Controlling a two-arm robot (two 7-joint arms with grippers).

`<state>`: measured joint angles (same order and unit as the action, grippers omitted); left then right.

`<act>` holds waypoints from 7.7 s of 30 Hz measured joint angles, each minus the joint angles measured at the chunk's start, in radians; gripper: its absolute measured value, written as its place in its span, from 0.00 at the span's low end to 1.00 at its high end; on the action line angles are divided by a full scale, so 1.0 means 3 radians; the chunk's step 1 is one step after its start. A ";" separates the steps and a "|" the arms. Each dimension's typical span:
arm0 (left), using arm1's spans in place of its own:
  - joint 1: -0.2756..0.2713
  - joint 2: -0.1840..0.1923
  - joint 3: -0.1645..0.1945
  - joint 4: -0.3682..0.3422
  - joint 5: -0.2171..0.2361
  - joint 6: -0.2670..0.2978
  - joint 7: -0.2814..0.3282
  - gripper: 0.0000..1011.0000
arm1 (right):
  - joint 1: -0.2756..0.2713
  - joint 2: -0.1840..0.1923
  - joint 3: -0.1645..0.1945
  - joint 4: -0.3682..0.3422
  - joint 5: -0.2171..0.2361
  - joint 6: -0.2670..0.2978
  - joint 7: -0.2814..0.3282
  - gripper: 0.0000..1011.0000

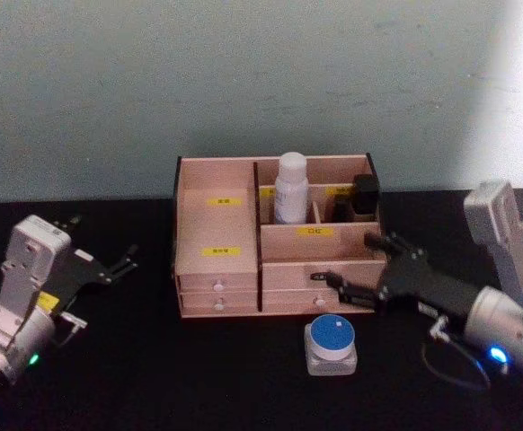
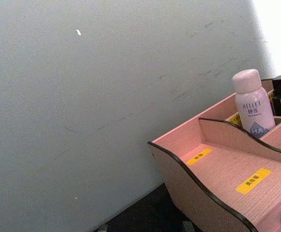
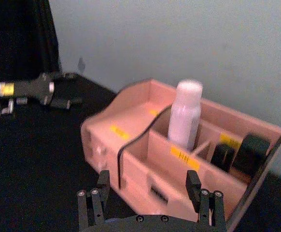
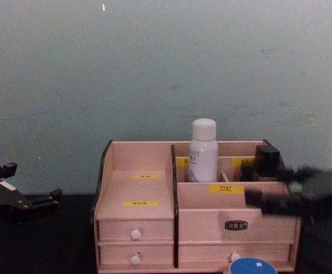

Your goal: Pick up the facial cleanser and watermelon frost from the table and place them into the tiered storage box.

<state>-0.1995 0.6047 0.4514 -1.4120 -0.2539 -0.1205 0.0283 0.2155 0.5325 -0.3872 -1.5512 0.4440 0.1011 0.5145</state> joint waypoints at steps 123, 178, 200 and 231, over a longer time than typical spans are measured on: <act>0.0000 0.0000 0.0000 0.0000 0.0000 0.0000 0.0000 0.99 | 0.0073 0.0100 -0.0430 0.0274 -0.0089 0.0347 0.0138 0.99; 0.0000 0.0000 0.0000 0.0000 0.0000 0.0000 0.0000 0.99 | 0.0028 0.0150 -0.0375 0.0133 -0.0004 0.0325 0.0150 0.70; 0.0000 0.0000 0.0000 0.0000 0.0000 0.0000 0.0000 0.99 | 0.0277 0.0247 -0.0399 -0.0206 0.0154 0.0414 0.0251 0.70; 0.0000 0.0000 0.0000 0.0000 0.0000 0.0000 0.0000 0.99 | 0.1598 -0.0718 -0.0870 0.1295 -0.0038 0.0220 0.0451 0.70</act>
<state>-0.1995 0.6047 0.4514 -1.4120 -0.2539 -0.1206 0.0283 0.6948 0.3171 -0.6483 -1.1627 0.4325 0.1672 0.6500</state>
